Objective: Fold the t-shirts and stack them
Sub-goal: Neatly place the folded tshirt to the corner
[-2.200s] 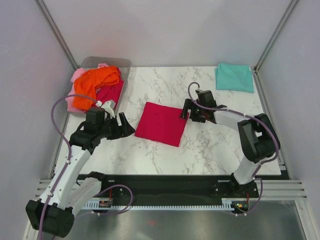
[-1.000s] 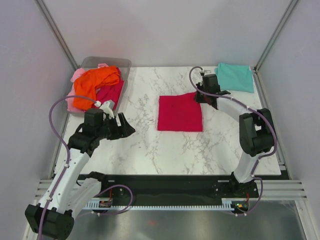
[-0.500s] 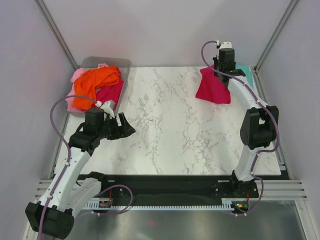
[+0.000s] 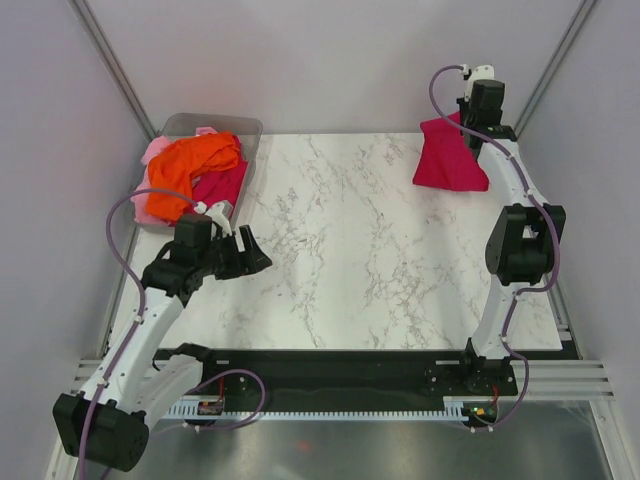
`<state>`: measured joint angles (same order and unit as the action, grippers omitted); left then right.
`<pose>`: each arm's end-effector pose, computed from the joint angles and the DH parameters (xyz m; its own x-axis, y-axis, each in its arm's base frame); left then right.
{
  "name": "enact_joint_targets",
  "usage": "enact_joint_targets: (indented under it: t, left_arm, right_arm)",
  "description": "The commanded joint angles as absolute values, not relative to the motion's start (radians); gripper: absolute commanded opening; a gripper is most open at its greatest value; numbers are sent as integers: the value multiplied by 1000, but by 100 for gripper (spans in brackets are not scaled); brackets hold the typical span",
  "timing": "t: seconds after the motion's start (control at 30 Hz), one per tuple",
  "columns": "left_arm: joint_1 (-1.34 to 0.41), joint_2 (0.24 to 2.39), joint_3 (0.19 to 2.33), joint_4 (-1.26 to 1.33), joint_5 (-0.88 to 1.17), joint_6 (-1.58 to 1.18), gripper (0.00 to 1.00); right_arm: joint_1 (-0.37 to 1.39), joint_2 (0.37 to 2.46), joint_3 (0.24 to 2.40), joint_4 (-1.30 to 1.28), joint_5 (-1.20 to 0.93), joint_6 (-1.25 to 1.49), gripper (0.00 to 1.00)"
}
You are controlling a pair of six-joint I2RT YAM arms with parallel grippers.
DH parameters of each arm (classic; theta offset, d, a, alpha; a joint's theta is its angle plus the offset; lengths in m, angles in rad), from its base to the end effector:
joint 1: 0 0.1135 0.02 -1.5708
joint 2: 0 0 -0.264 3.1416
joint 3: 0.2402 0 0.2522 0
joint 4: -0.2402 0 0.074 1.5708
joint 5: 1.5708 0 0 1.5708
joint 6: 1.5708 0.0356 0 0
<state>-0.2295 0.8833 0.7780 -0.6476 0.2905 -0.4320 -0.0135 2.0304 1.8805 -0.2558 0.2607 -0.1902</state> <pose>0.1742 -0.0512 0.2775 -0.7811 -0.2295 -0.5807 0.1040 0.8692 -0.4834 0.4877 -0.0158 0.3301 -0.4347 -0.1768 -0.8830 0.1708 0.9466 -0.2736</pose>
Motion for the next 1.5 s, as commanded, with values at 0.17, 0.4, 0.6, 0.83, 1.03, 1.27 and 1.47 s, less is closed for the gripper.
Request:
enact_joint_targets:
  t: [0.17,0.4,0.6,0.83,1.03,1.27,1.47]
  left_arm:
    - [-227,896,772,-609,304,-397,82]
    - [-227,902,772,-609,308,-396,82]
    - [-227,911,772,-607,314,-396,82]
    - [-227,922,772,-604,328,-394,82]
    - [-227,920,769,-606,328,-396,82]
    - [-227,923,770,-604,331,-394,82]
    - [-227,901,770,-603,333,-394,82]
  right_arm:
    - [-52,2013,2003,-146,123,-233,0]
    - [-60,2017,2040,-143,114,-250,0]
    - [-72,2037,2034,-141,123,-265,0]
    - [-146,2109,2054,-109,91,-239,0]
    - [-202,2403,2317,-66,144,-177,36]
    - [-225,2537,2435,20,304,-79,98]
    - [-236,2309,2224,77,287,-3,98]
